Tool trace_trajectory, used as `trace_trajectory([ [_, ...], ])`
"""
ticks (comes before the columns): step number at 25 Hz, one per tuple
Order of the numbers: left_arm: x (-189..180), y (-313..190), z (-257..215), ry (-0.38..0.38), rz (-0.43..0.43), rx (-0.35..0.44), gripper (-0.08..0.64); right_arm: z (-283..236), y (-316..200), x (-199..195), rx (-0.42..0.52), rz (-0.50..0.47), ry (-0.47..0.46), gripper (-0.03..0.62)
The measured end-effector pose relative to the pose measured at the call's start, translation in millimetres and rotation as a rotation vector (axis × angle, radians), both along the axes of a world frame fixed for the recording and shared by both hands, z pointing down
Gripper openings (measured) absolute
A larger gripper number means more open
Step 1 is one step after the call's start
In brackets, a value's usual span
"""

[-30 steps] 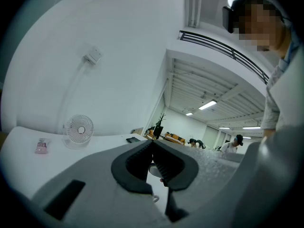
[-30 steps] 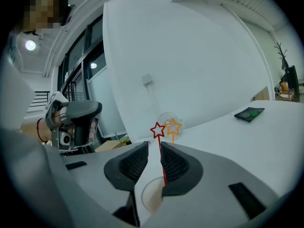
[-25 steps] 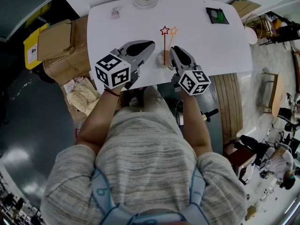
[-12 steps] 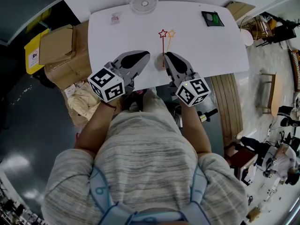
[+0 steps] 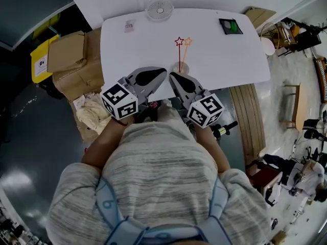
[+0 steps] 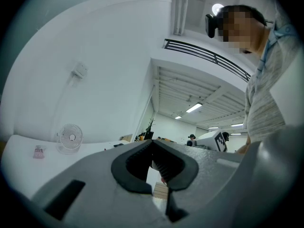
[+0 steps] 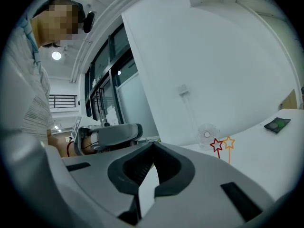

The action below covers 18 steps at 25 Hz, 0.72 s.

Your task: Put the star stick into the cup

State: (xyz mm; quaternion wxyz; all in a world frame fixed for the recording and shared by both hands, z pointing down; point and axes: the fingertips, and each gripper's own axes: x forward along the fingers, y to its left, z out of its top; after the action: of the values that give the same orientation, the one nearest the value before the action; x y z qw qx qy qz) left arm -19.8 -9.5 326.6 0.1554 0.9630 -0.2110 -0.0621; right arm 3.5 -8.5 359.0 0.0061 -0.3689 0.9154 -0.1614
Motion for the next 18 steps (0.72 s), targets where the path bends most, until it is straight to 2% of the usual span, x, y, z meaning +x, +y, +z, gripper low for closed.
trace_trajectory([
  [11, -19.3, 21.3, 4.2, 0.016, -0.021, 0.004, 0.014, -11.5, 8.6, -17.4, 0.003, -0.052, -0.001, 0.009],
  [18, -27.1, 18.1, 8.6, 0.039, -0.014, -0.014, 0.015, -14.6, 5.9, -29.7, 0.006, -0.083, 0.015, 0.008],
])
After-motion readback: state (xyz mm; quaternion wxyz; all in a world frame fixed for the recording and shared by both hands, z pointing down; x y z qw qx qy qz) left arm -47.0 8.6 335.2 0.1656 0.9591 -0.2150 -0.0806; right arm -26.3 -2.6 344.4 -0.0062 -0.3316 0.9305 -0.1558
